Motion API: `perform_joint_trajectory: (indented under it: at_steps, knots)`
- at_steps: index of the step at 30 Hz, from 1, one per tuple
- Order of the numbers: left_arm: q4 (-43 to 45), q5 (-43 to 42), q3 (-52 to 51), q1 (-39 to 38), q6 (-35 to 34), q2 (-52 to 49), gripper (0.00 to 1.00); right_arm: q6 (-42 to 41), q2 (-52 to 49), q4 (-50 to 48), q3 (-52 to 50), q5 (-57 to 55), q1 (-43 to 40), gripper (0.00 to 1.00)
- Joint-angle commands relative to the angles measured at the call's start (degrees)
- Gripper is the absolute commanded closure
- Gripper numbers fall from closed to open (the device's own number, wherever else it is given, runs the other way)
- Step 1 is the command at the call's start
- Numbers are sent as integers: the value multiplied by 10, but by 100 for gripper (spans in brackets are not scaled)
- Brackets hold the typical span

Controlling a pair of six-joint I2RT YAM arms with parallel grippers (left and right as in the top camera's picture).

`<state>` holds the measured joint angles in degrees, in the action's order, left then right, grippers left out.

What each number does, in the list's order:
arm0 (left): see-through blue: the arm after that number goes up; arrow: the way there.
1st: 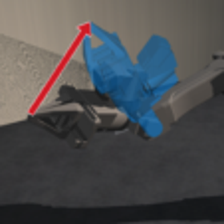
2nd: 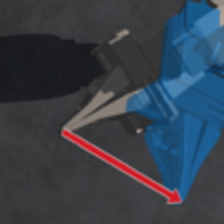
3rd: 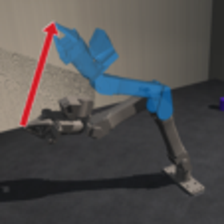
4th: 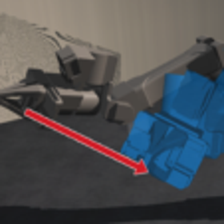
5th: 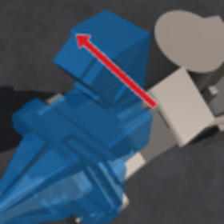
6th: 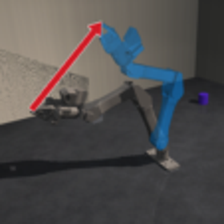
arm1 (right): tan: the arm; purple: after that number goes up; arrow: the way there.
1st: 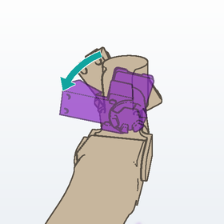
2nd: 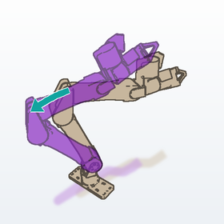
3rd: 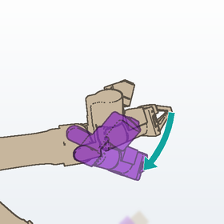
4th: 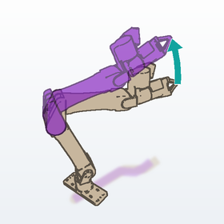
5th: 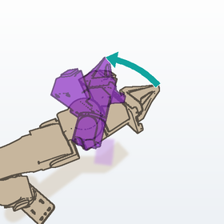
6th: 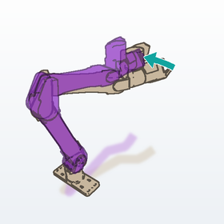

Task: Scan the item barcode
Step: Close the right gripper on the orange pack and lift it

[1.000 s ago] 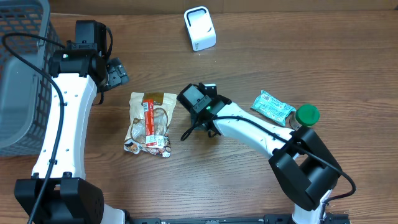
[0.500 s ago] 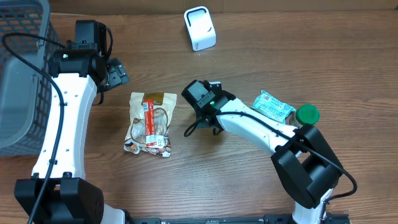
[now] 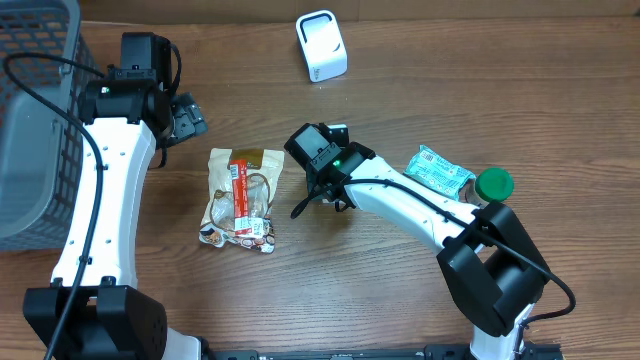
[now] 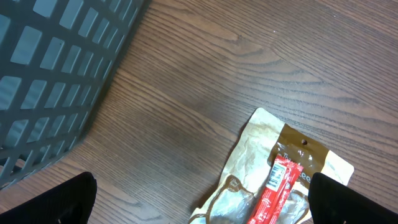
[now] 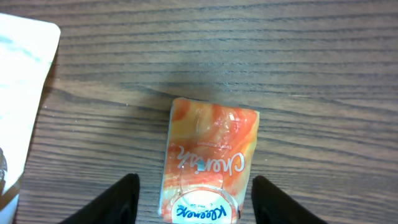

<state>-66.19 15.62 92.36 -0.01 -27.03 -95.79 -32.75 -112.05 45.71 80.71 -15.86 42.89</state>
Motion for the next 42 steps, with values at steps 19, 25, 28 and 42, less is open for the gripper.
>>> perform_joint_trajectory:
  at_steps: [19,25,28,42]
  knots:
    - [0,-2,6,0,-2,5,0,26,-30,80,11,-118,10,29]
    - [0,-2,6,0,-2,5,0,28,-30,118,16,-159,7,27]
    - [0,-2,6,0,-2,5,0,28,-30,110,30,-150,10,29]
    - [0,-2,6,0,-2,5,0,134,-31,7,-4,-111,10,57]
